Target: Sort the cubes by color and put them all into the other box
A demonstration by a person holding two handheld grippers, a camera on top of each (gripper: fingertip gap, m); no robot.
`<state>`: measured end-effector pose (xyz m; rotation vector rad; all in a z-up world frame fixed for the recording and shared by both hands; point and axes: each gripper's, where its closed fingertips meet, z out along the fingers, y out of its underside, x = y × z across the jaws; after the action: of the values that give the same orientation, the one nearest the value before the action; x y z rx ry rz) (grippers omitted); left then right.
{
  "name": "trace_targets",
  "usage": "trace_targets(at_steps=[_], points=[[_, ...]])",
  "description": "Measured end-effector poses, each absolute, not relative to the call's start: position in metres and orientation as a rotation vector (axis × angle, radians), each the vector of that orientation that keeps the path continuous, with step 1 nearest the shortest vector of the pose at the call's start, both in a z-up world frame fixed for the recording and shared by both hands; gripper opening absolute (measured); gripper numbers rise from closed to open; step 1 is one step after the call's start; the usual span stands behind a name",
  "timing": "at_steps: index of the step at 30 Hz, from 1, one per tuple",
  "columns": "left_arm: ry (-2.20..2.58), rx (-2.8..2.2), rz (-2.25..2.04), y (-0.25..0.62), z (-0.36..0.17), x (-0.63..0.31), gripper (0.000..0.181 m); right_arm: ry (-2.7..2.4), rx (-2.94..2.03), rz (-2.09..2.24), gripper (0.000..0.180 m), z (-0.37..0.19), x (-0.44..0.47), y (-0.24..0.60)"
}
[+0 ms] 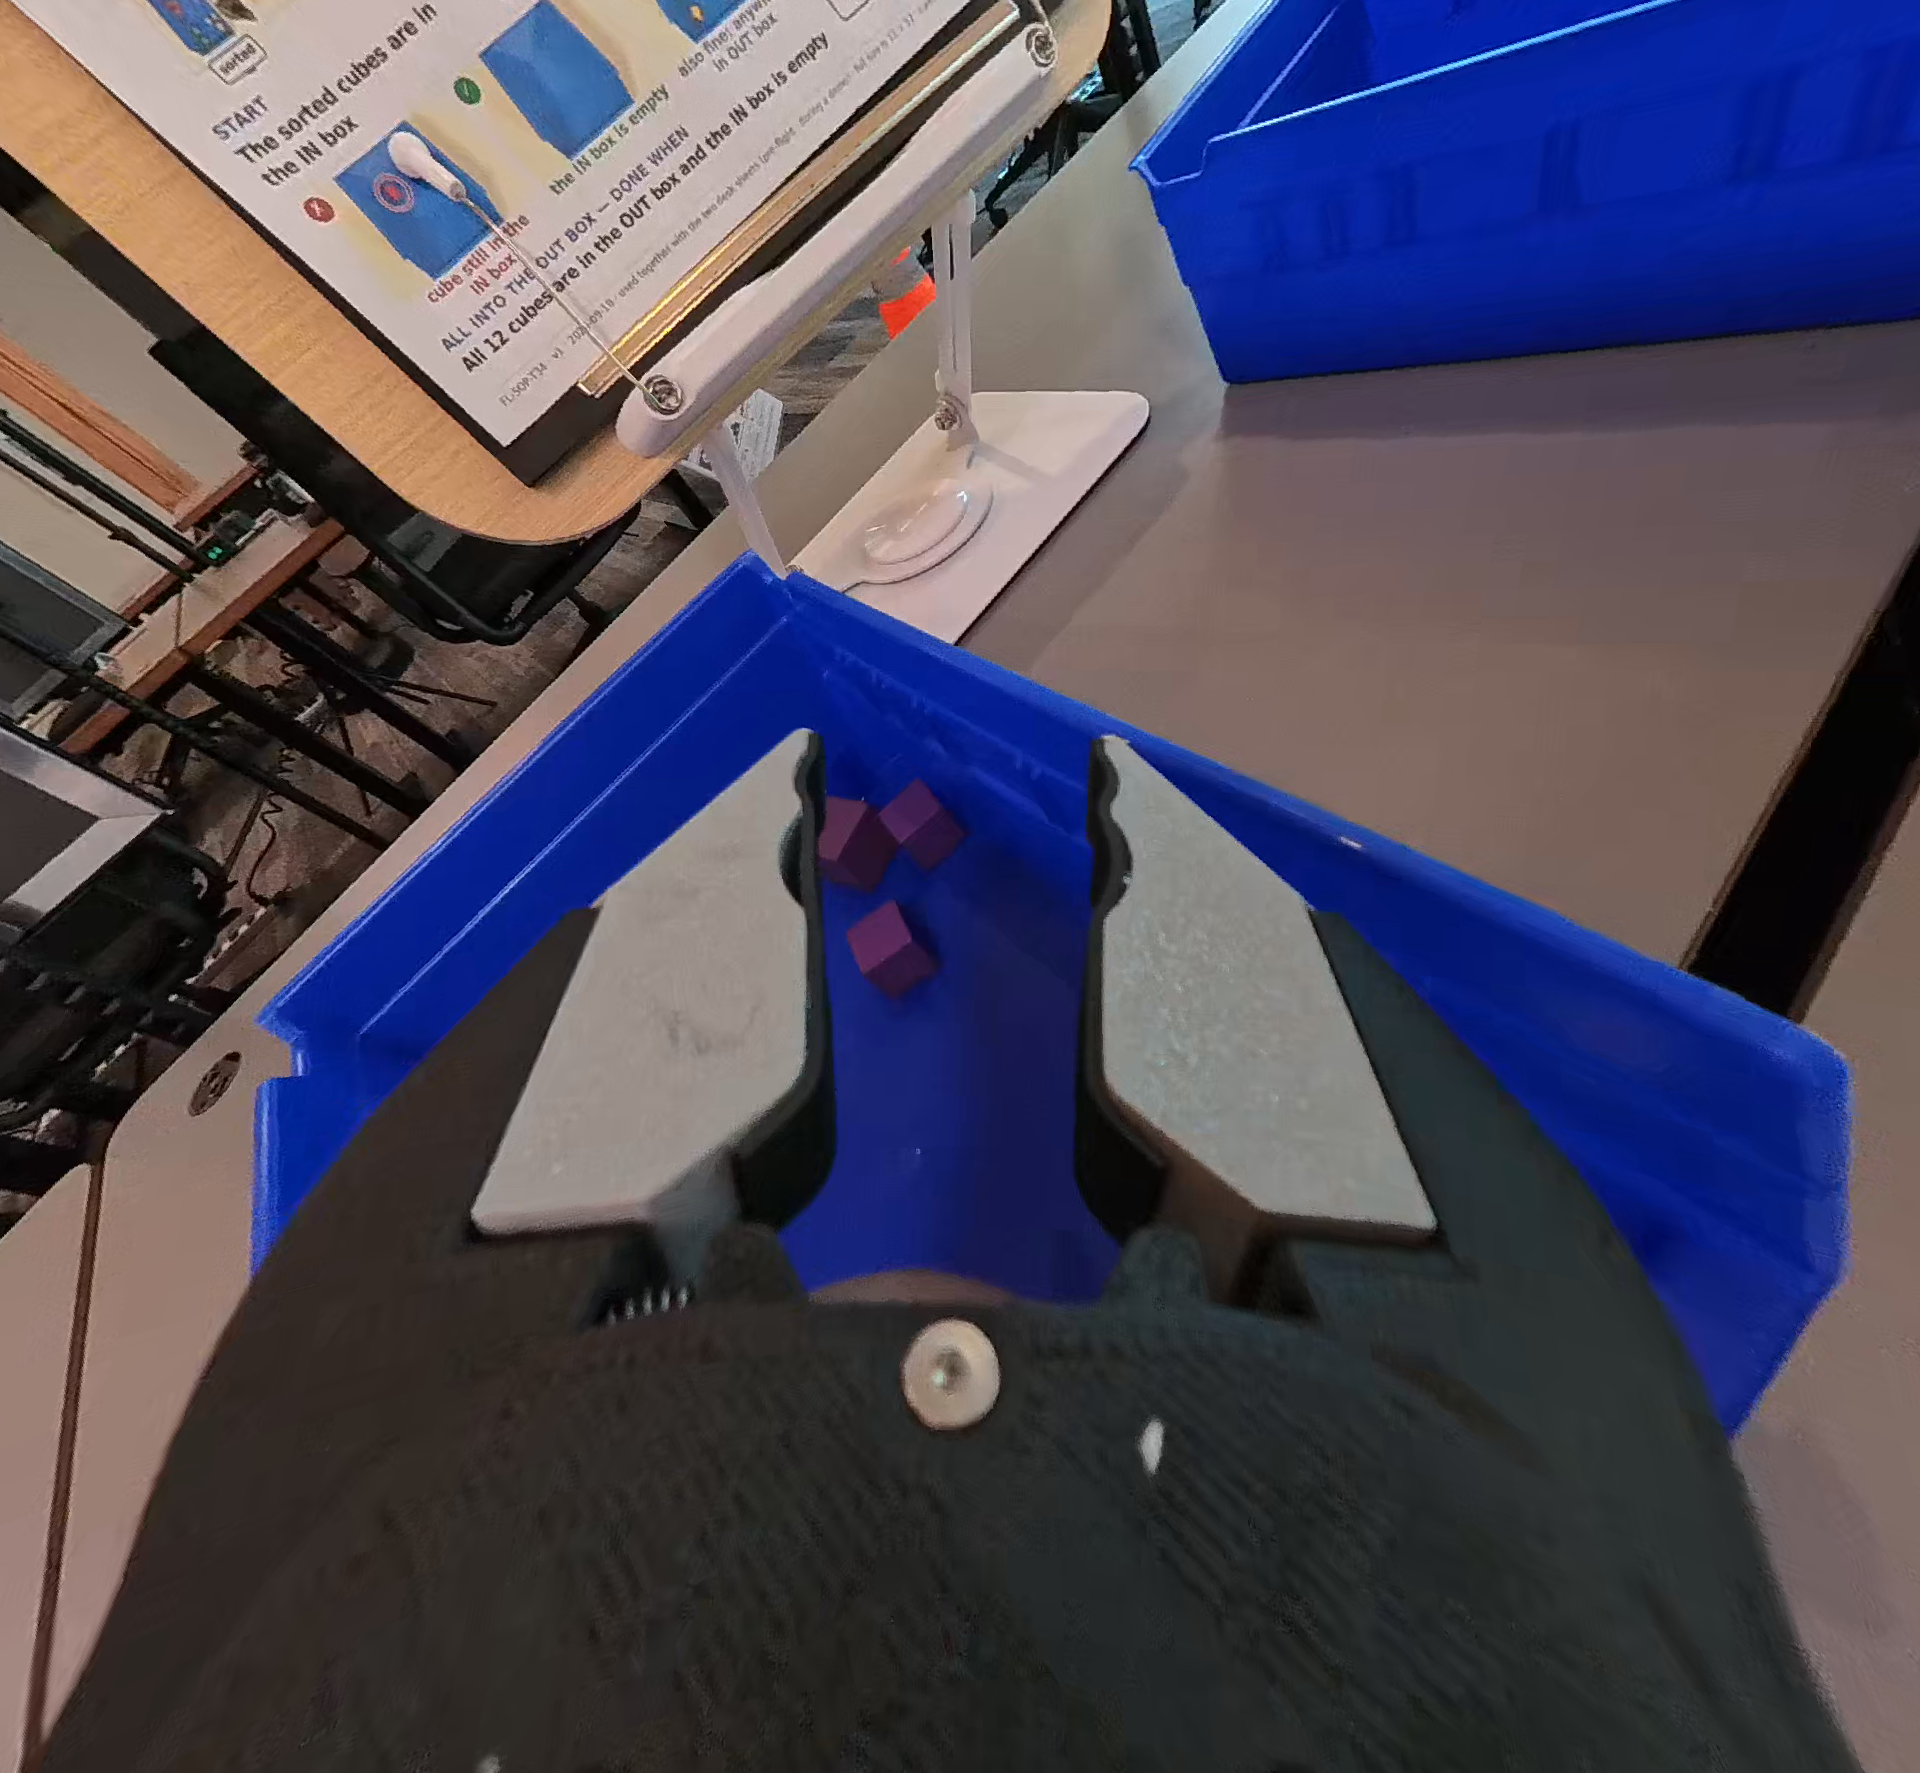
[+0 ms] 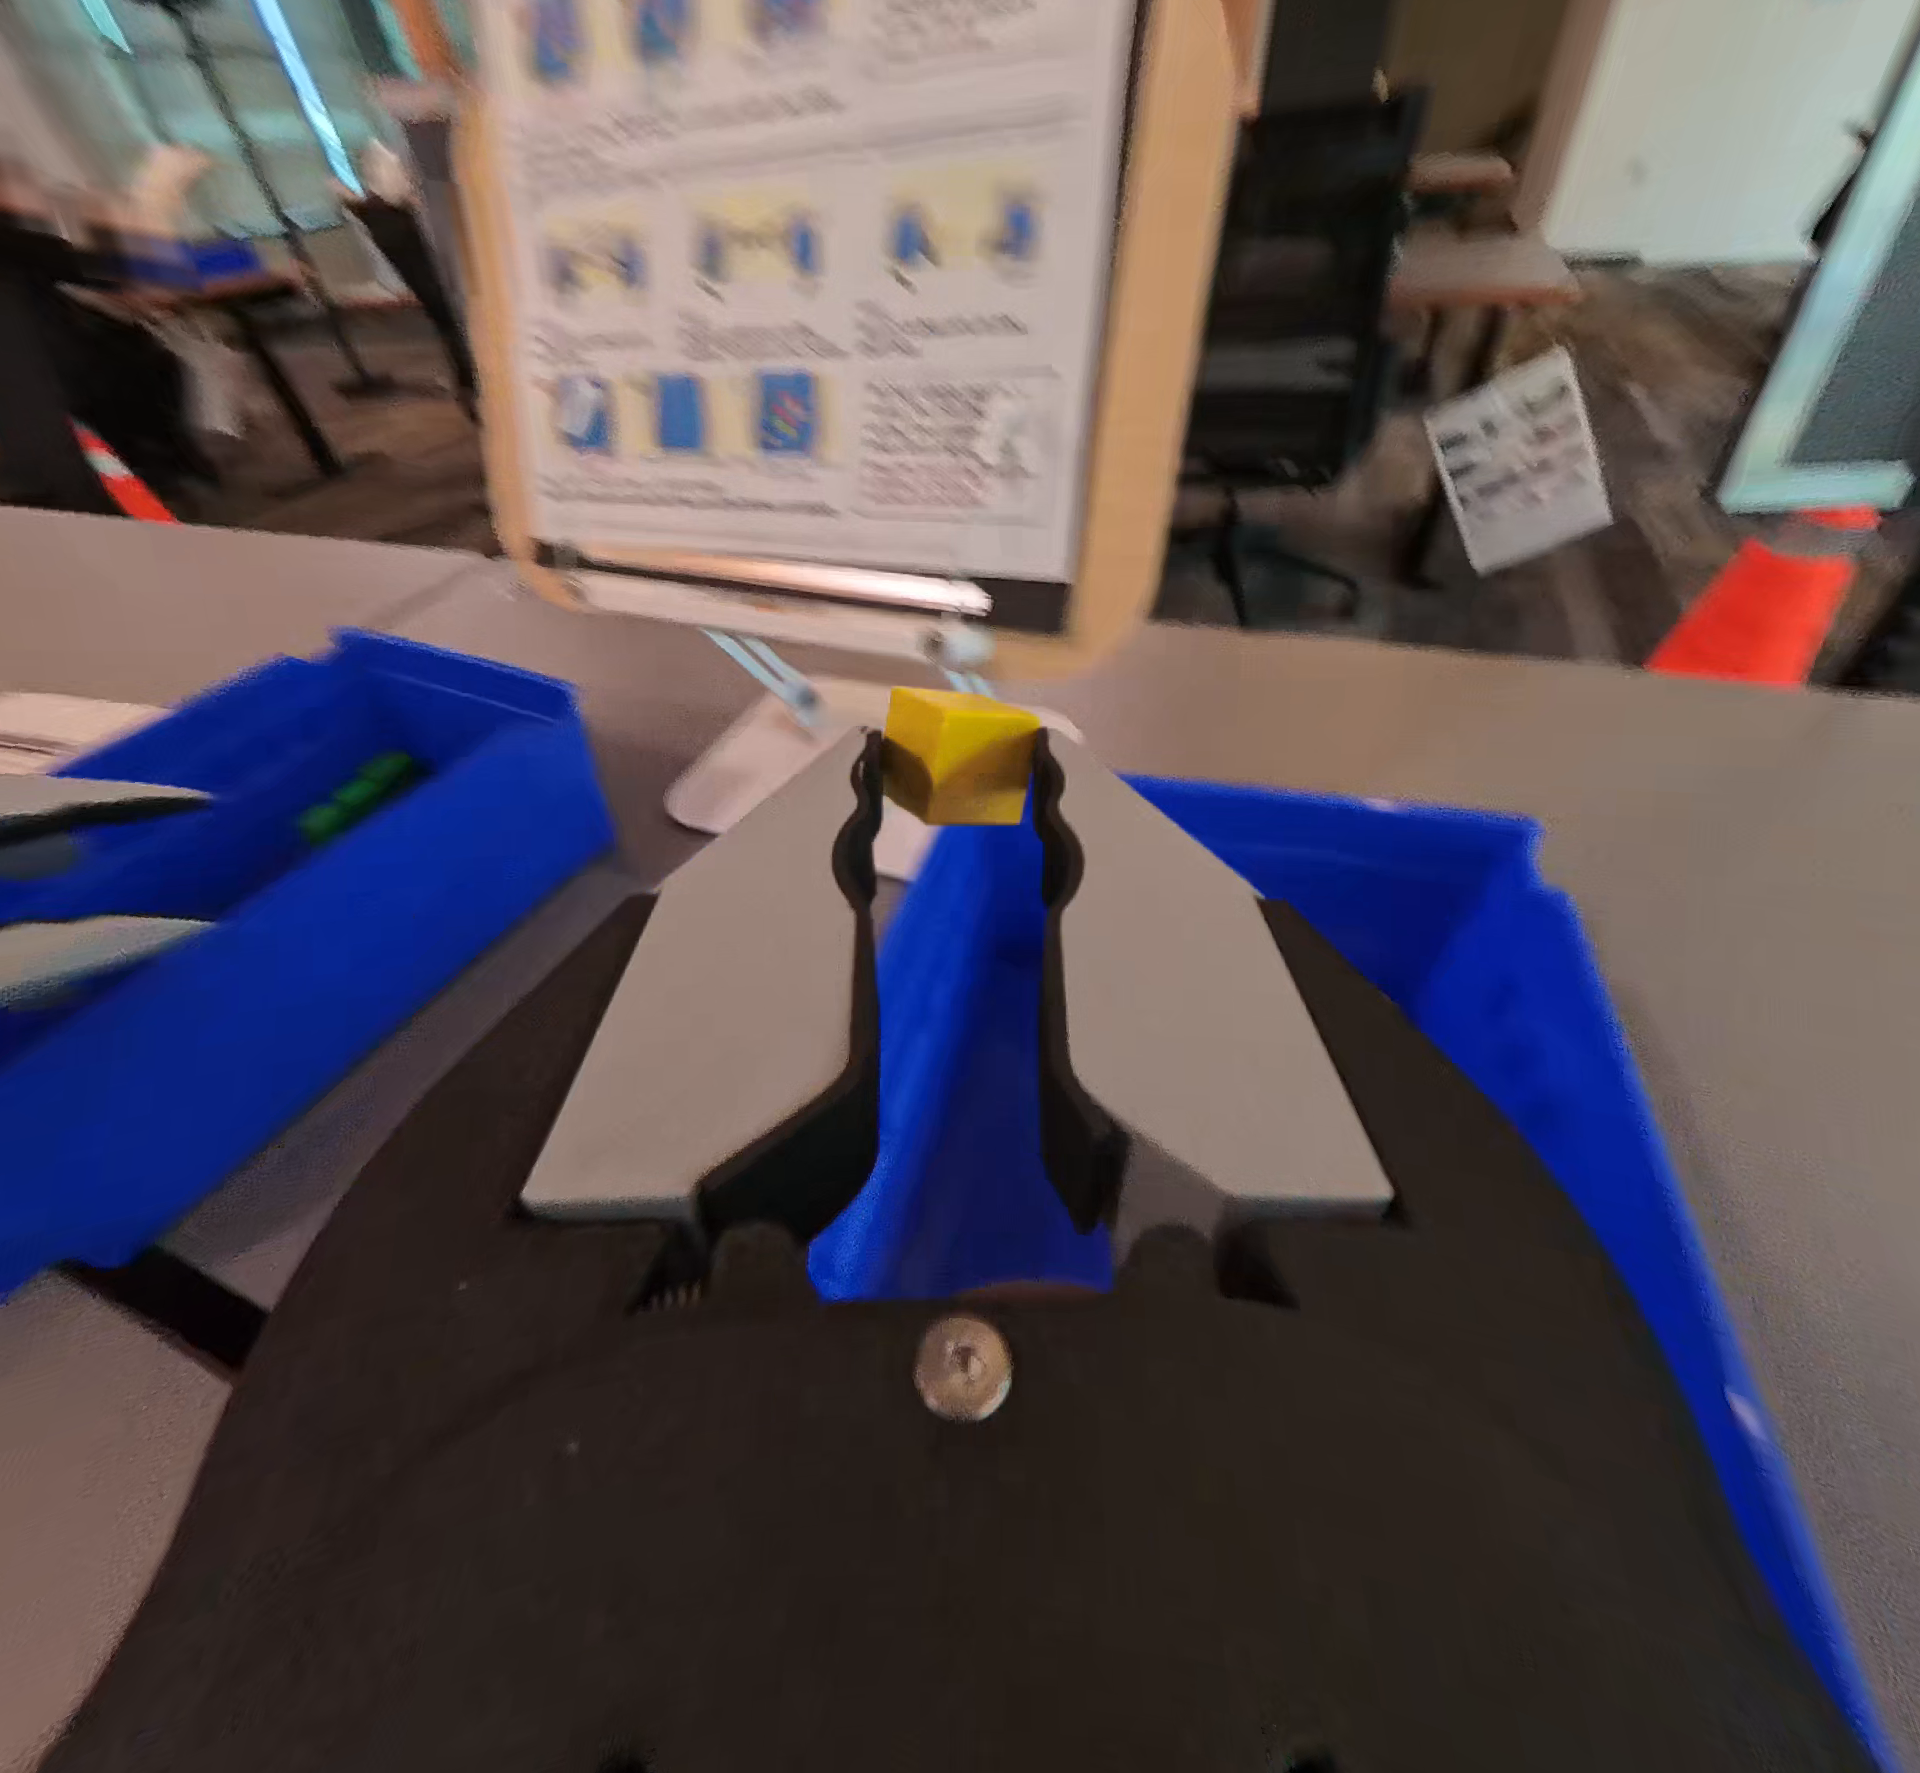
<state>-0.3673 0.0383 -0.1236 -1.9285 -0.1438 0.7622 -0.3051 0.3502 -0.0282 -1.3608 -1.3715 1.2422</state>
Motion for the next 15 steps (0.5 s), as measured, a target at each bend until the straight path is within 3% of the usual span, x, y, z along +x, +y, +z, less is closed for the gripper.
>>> trace_targets(at_steps=[1,8,15], points=[[-0.15,-1.928,0.755,0.038,-0.124,-0.368,0.049,-1.403,-1.429,1.177,0.026,-0.043,-0.311,0.367],[-0.191,-1.934,0.752,0.034,-0.125,-0.374,0.05,-1.618,-1.712,0.737,0.026,-0.139,-0.348,0.423],[-0.198,-1.973,0.762,0.035,-0.135,-0.377,0.05,-1.673,-1.833,0.45,0.026,-0.181,-0.371,0.46]])
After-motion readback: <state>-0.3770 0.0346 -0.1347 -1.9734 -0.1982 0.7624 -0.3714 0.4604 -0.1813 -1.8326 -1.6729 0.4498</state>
